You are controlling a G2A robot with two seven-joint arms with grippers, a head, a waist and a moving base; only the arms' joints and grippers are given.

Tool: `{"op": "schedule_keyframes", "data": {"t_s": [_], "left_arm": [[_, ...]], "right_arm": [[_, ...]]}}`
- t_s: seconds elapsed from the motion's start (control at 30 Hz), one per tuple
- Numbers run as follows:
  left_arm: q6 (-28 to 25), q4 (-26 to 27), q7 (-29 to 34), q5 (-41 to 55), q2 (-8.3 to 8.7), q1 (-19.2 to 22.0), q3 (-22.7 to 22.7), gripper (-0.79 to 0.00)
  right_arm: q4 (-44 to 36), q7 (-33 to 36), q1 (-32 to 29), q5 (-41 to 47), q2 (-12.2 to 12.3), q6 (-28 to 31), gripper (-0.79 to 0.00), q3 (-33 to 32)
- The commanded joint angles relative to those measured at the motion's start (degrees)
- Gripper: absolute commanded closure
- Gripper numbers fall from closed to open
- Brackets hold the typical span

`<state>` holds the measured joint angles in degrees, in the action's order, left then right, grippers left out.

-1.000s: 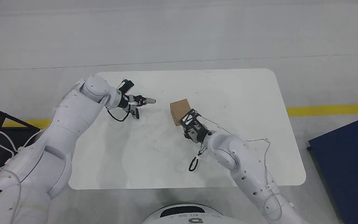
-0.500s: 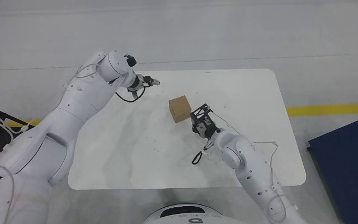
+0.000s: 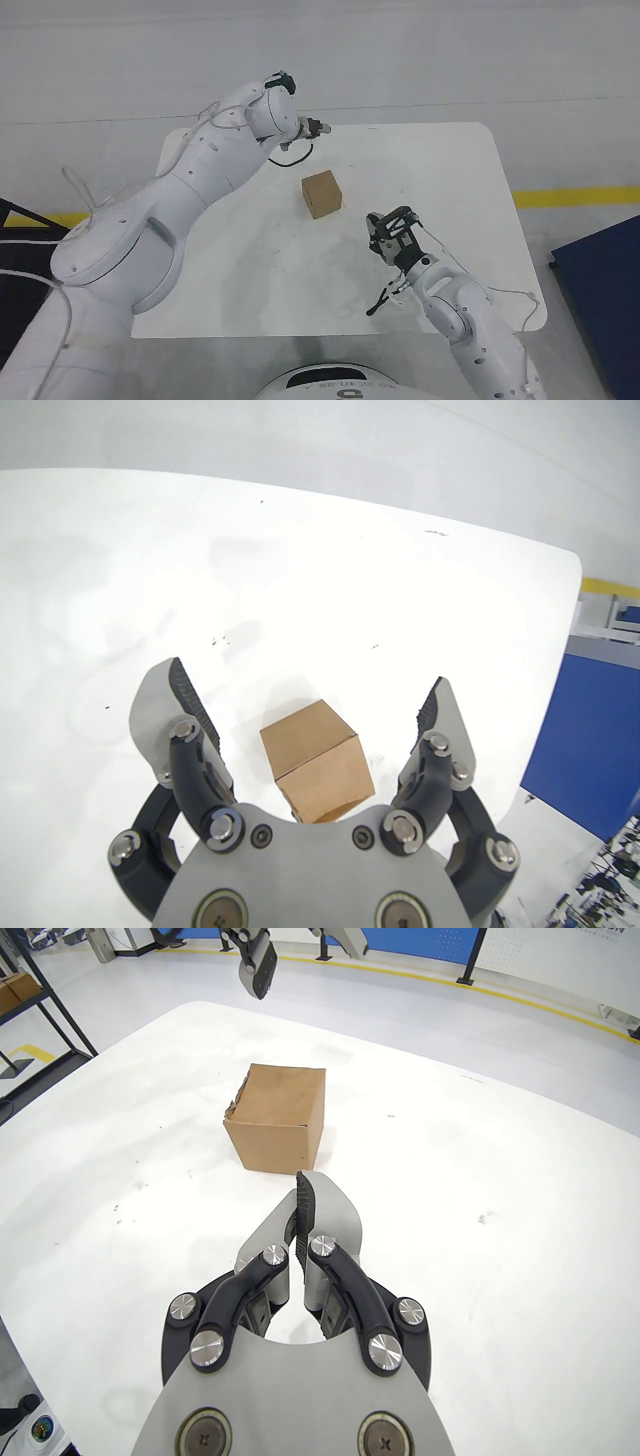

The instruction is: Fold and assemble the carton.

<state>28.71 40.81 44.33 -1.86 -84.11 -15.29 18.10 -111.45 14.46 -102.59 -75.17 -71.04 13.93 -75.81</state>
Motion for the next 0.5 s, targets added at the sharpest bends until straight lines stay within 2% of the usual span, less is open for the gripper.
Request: {"op": "schedule_keyframes", "data": {"t_s": [0.0, 0.13, 0.23, 0.33, 0.47], "left_arm": [[0.26, -2.33, -0.23, -0.44, -2.34, 0.23, -1.21, -0.785], [-1.64, -7.91, 0.6, 0.54, -6.03, 0.23, -1.96, -0.785], [-5.16, -11.49, 0.71, 1.4, -8.06, 0.19, -1.79, -0.785], [-10.42, -15.07, 1.86, 3.21, -9.29, 0.02, -0.83, -0.785], [-15.93, -18.87, 7.68, 6.04, -10.23, -0.23, 0.54, -0.785]], "right_arm": [[-0.82, -0.77, -1.17, -0.21, 0.16, 0.07, 0.0, -0.75], [-2.44, -2.55, -3.06, -0.12, 0.43, 0.33, 0.0, -2.1], [-3.31, -3.42, -4.19, -0.23, 0.6, 0.62, 0.0, -2.69], [-3.81, -3.77, -4.95, -0.58, 0.73, 0.67, 0.0, -2.94], [-4.52, -4.17, -5.81, -0.73, 0.86, 0.54, 0.0, -3.2]]}}
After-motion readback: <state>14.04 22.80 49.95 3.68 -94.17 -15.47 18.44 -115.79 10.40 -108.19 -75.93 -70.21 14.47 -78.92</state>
